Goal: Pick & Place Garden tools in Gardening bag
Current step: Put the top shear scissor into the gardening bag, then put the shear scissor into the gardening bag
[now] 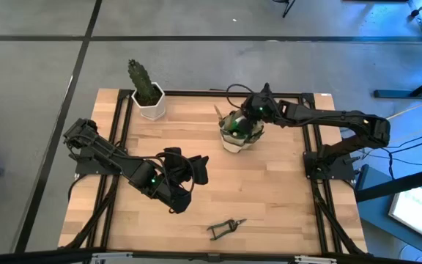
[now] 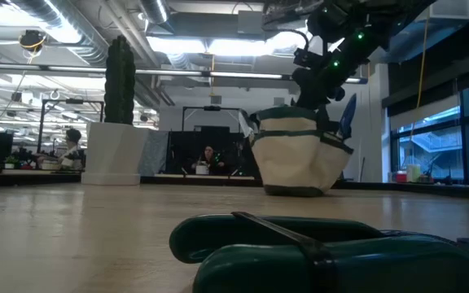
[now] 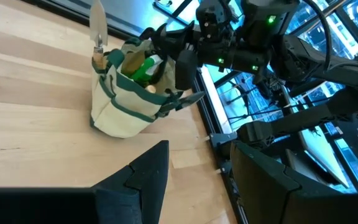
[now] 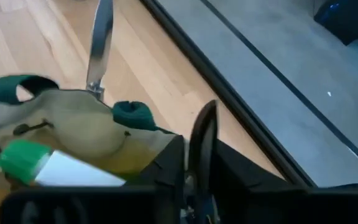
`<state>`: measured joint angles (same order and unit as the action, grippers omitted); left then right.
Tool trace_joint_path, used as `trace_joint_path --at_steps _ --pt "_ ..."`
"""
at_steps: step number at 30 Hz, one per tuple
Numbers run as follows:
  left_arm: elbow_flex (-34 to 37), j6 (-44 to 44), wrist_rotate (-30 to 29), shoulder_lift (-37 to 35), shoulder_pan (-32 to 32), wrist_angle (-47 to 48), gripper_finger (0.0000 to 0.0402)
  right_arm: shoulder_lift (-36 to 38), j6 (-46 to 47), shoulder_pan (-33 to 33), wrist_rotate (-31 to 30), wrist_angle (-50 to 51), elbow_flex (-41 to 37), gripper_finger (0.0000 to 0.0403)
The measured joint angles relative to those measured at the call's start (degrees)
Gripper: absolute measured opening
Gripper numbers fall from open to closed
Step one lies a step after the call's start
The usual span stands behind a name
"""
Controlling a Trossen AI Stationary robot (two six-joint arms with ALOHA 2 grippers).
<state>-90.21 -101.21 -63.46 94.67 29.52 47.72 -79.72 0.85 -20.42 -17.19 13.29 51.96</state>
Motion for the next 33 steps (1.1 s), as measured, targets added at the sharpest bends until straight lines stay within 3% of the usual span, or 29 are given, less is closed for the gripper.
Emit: trace_joint_path --at_steps 10,19,23,26,30,33 --pt "0.0 0.6 0.0 0.0 0.0 0.0 0.0168 1.8 -1.7 0.3 1.3 0.3 0.0 0.0145" --pt "0.0 0.6 0.0 0.0 0.0 0.0 0.0168 8.1 -2.2 0.3 -2.5 -1.6 0.0 0.0147" --pt "0.0 0.9 0.0 0.0 -0.1 0.0 0.0168 11.4 -2.4 -0.4 -1.4 -2.8 0.1 0.0144" --pt "0.0 1.0 0.0 0.0 -0.1 0.0 0.0168 13.2 0.8 -2.7 6.3 -2.9 0.1 0.0145" --pt "0.0 1.5 0.0 0.0 -0.1 0.0 0.0168 13.4 9.6 -8.3 25.4 -2.8 0.1 0.0150" --pt "0.0 1.5 0.0 0.0 -0.1 0.0 0.0168 13.4 11.6 -11.3 32.3 -2.3 0.1 0.0157"
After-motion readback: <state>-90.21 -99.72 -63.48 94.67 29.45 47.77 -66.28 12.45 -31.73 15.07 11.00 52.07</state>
